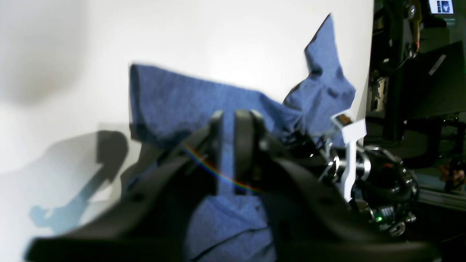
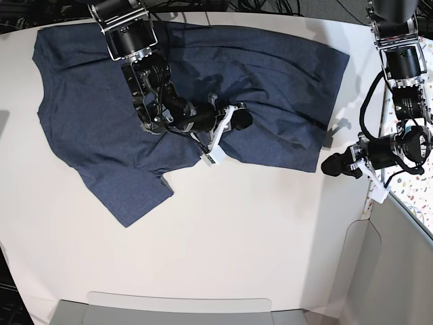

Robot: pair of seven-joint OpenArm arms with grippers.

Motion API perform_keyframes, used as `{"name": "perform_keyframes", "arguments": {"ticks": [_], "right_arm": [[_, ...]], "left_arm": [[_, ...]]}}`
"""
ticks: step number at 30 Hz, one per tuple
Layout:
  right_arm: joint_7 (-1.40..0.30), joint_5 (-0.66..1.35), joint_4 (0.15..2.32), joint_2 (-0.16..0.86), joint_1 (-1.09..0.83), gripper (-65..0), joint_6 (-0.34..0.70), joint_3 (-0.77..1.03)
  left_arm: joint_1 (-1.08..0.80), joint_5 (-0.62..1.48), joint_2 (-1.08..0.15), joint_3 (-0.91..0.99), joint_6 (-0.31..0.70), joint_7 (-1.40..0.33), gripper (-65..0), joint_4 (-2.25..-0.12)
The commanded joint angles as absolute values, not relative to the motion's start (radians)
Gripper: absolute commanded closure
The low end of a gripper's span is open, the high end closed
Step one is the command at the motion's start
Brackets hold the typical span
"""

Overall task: Layout the t-shirt on the table in an organized manner, then fold the t-shirt properly
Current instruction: 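Move the right gripper to the hem corner and grasp it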

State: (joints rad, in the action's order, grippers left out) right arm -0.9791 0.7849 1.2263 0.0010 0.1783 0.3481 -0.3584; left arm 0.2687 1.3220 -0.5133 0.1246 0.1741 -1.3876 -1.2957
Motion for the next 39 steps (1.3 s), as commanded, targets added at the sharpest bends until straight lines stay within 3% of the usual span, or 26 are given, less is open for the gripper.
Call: {"name": "perform_keyframes", "arguments": {"ticks": [1, 4, 15, 17, 22, 27, 32, 39], "right_arm": [[-1.015, 0.766, 1.211, 0.01, 0.177, 0.0, 0.317, -0.352], [-1.015, 0.771, 1.213, 0.002, 0.222, 0.0, 0.317, -0.351], [-0.912, 0.771, 1.213, -0.033, 0.394, 0.0, 0.317, -0.216], [-0.912, 0.771, 1.234, -0.028, 0.414, 0.0, 0.317, -0.163], [-0.914, 0.773, 1.402, 0.041, 0.386, 0.0, 0.317, -0.033], [-0.914, 0.773, 1.46, 0.128, 0.337, 0.0, 0.317, 0.054], [-0.914, 0.766, 1.451, 0.137, 0.303, 0.0, 0.315, 0.119], [-0.911, 0.765, 1.221, 0.137, 0.341, 0.0, 0.312, 0.136]], "left_arm": [[0.295, 1.359, -0.535, 0.13, 0.165, -1.382, -14.6, -1.31], [0.295, 1.359, -0.535, 0.13, 0.165, -1.379, -20.4, -1.311], [0.294, 1.366, -0.529, 0.137, 0.165, -1.374, -20.4, -1.316], [0.294, 1.366, -0.513, 0.137, 0.165, -1.374, -18.1, -1.317], [0.294, 1.313, -0.458, 0.13, 0.165, -1.363, -0.8, -1.317], [0.302, 1.184, -0.364, 0.128, 0.165, -1.357, -0.1, -1.317], [0.367, 1.017, -0.3, 0.05, 0.165, -1.349, -0.1, -1.316], [0.371, 0.812, -0.291, -0.137, 0.162, -1.208, -0.1, -1.305]]}}
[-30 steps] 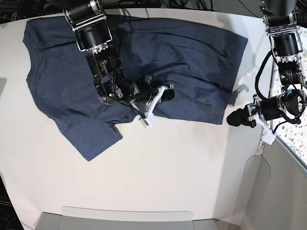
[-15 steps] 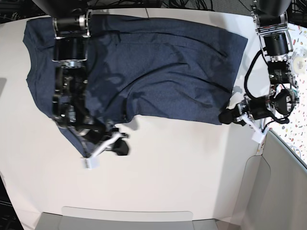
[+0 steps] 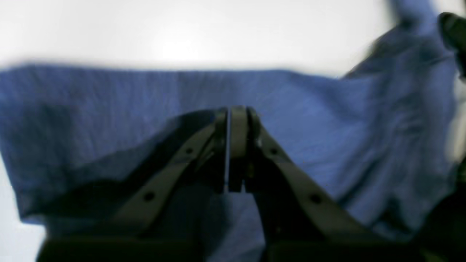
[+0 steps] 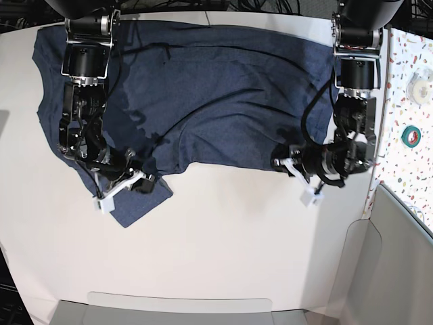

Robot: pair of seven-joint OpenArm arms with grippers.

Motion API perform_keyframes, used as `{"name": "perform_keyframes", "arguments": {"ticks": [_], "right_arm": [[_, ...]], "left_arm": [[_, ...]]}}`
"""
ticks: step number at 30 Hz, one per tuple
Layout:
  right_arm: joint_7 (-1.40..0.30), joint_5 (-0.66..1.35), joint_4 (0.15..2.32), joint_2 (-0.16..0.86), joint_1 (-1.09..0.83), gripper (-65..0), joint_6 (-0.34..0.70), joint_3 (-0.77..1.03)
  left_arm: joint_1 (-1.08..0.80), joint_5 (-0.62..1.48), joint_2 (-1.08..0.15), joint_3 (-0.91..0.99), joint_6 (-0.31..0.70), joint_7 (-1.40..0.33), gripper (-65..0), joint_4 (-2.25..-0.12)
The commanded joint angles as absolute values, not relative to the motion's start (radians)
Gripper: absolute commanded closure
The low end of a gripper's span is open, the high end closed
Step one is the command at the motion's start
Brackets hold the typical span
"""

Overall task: Layout the t-shirt on the table in an organized manner, then fold the t-shirt properly
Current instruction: 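Move the right gripper to the hem corner and grasp it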

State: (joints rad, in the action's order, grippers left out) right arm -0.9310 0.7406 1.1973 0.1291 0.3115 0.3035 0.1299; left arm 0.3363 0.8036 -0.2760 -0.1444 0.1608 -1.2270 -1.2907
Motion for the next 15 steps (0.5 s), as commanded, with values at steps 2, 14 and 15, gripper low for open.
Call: {"name": "perform_keyframes", "arguments": {"ticks": [2, 14, 15], "right_arm": [[-0.911, 0.763, 1.181, 0.139, 0.343, 0.0, 0.311, 0.157], [-0.886, 0.601, 1.038, 0.14, 0.423, 0.0, 0.308, 0.168], [-0.866, 0.578, 1.015, 0.134, 0.437, 0.0, 0.309, 0.166]], "left_arm": [[0.371, 0.751, -0.288, -0.143, 0.162, -1.198, -0.1, -1.287], [0.371, 0.628, -0.289, -0.14, 0.162, -1.142, -0.1, -1.224], [0.371, 0.613, -0.288, -0.14, 0.162, -1.136, -0.1, -1.224]]}}
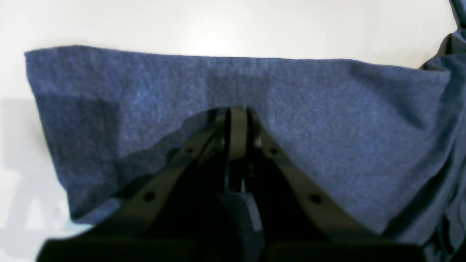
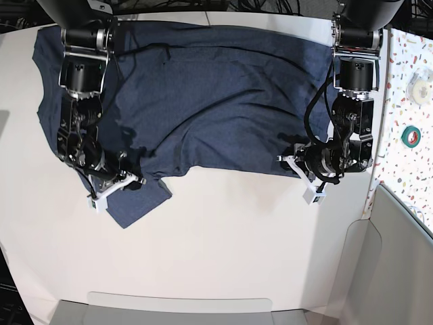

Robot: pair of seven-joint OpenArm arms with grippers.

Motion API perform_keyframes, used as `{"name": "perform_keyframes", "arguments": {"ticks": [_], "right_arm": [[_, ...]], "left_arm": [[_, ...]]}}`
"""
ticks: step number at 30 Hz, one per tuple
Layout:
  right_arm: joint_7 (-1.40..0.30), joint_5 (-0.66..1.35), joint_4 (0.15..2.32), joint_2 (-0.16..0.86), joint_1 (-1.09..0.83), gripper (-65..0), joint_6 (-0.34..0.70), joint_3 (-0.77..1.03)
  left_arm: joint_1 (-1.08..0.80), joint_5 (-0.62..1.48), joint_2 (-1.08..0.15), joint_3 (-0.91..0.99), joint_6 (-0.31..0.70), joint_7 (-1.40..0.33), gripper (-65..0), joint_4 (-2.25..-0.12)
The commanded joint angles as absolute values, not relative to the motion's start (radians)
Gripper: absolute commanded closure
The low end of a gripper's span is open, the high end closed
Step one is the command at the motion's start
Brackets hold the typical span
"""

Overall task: Layout the t-shirt on the table in an organized manner, then fold the t-shirt properly
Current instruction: 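Move the right gripper to the hem corner and grasp it, then pull the hem corners apart with both grippers to flatten the shirt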

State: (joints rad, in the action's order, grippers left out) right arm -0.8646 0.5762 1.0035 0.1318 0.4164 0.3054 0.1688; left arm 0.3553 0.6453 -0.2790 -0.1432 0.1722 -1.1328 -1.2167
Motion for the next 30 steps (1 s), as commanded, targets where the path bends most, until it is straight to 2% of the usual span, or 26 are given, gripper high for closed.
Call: {"name": "perform_keyframes", "arguments": {"ticks": [1, 10, 17, 21, 25, 30], "right_arm": [[-0.84, 0.547, 0.99, 0.127, 0.455, 0.0, 0.309, 0.165], [-0.713, 0.389, 0.811, 0.087, 0.601, 0.0, 0.317, 0.163], [-0.665, 0.374, 0.754, 0.081, 0.691, 0.0, 0.317, 0.163], [-0.68, 0.378, 0.774, 0.081, 0.72, 0.0, 0.317, 0.163], [-0.862, 0.378, 1.061, 0.09, 0.648, 0.0, 0.314, 0.173], [-1.056, 0.374, 1.489, 0.111, 0.461, 0.0, 0.28, 0.176]], "left_arm": [[0.371, 0.599, -0.286, -0.14, 0.162, -1.127, -0.1, -1.224], [0.371, 0.567, -0.289, -0.139, 0.16, -1.043, -0.1, -1.222], [0.371, 0.567, -0.286, -0.139, 0.16, -0.941, -0.1, -1.218], [0.38, 0.567, -0.286, -0.139, 0.16, -0.886, -0.1, -1.136], [0.4, 0.567, -0.285, -0.137, 0.16, -0.84, -0.1, -1.053], [0.407, 0.567, -0.285, -0.137, 0.16, -0.819, -0.1, -1.013]]}}
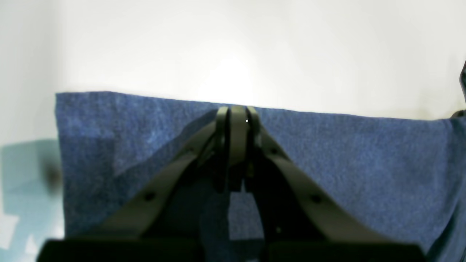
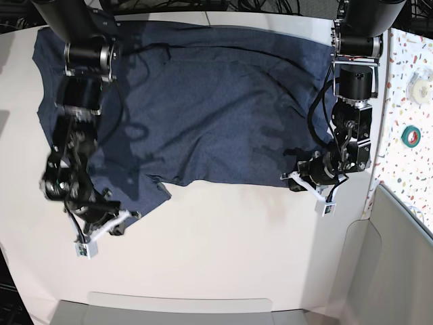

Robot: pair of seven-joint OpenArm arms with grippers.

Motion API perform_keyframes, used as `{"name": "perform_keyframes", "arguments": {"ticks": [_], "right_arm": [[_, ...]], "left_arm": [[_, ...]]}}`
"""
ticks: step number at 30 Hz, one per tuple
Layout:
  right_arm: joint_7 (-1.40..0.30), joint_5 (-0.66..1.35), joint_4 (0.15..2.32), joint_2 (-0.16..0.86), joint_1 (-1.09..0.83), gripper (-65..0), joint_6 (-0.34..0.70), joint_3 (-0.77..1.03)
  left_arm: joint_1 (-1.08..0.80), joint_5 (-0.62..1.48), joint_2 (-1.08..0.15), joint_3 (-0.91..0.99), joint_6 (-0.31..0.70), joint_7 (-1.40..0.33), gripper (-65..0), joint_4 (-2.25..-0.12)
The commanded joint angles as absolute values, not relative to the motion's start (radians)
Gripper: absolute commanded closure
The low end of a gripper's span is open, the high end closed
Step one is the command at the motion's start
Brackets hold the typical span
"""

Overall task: Layout the t-shirt on the table in an organized manner, then fold the t-shirt properly
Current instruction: 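Pull the hem corners apart with both grippers to flatten the shirt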

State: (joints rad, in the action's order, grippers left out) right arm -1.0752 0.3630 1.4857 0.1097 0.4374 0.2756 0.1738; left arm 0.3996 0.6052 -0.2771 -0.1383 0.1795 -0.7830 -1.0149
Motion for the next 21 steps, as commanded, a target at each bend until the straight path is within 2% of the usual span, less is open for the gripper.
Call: {"name": "perform_keyframes", "arguments": {"ticks": [1, 5, 9, 14, 21], "right_arm": [[-1.09, 0.374, 1.56, 0.113, 0.417, 0.0, 0.254, 0.188], [-1.168, 0.372, 1.733, 0.119, 0.288, 0.0, 0.216, 0.243], [-1.185, 0.372, 1.787, 0.183, 0.197, 0.0, 0.216, 0.285], [-1.182, 0.372, 1.672, 0.248, 0.188, 0.0, 0.217, 0.314], [-1.129, 0.372, 1.389, 0.259, 0.288, 0.0, 0.219, 0.302]], "left_arm": [[0.407, 0.567, -0.285, -0.137, 0.16, -0.819, -0.1, -1.013], [0.407, 0.567, -0.285, -0.137, 0.16, -0.819, -0.1, -1.013], [0.417, 0.567, -0.285, -0.137, 0.16, -0.817, -0.1, -1.015], [0.449, 0.567, -0.285, -0.143, 0.16, -0.797, -0.1, -1.013], [0.45, 0.567, -0.283, -0.143, 0.16, -0.797, -0.1, -1.013]]}}
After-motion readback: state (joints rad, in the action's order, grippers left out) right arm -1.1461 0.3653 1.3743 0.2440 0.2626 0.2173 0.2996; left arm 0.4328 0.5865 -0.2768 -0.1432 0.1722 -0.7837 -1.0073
